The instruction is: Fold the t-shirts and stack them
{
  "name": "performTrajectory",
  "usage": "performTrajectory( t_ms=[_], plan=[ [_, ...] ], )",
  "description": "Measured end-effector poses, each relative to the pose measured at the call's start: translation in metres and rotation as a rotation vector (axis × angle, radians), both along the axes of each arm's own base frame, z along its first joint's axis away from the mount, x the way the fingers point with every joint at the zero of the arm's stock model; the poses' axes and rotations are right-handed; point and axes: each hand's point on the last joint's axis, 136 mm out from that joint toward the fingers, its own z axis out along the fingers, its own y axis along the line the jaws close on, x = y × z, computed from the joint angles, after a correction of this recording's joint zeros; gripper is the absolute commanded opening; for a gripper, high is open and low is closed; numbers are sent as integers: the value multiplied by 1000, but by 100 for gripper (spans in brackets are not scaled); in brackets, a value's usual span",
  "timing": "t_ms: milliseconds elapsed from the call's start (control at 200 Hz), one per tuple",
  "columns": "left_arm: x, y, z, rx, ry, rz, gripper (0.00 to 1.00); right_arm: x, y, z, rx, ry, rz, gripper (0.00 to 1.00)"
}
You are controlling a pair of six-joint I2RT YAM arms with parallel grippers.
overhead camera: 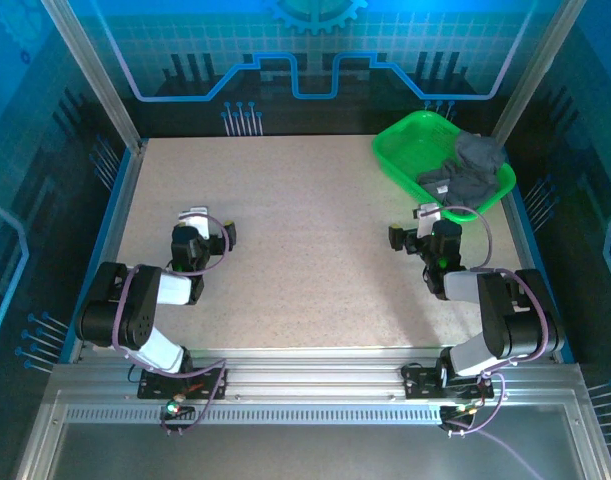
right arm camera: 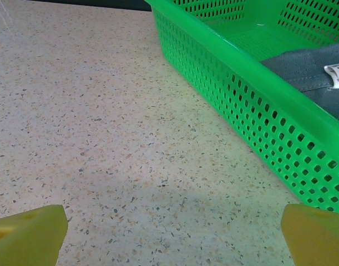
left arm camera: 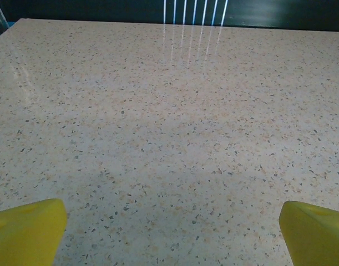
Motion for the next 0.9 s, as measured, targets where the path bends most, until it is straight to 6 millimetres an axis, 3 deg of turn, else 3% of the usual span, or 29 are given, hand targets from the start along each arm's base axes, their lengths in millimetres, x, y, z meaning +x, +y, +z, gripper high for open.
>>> performTrajectory(
  t_ms=[190,260,315,350,425,500,555,595,655,715,795,900],
  plan=[
    [-2,1,3,7,-6,14,99,-1,-2,-1,-12,34,-13,100],
    [-10,-1,18,38,-33,41,99,1,-1,18,-37,53,-40,100],
    [-17,-12,45,73,-99,38,99,6,7,58,-31,16,-57,100],
    [-21,-20,70,86,-164,36,99,10,15,96,3,-28,-62,100],
    [-25,-27,131,56,-296,71,99,18,27,193,122,-133,-57,100],
    [-19,-20,187,-54,-324,144,99,21,20,286,242,-249,-78,97],
    [-14,-11,231,-177,-359,165,99,23,6,323,299,-266,-108,85],
    [-10,1,260,-287,-384,175,99,30,-8,338,318,-256,-154,84],
    [0,19,285,-416,-374,201,99,47,-25,345,324,-204,-230,85],
    [16,16,297,-490,-319,186,99,72,-36,335,311,-126,-285,87],
    [40,-24,293,-554,-187,84,99,106,-48,293,282,23,-354,90],
    [53,-89,264,-599,17,-50,99,140,-71,210,237,265,-453,91]
  ],
)
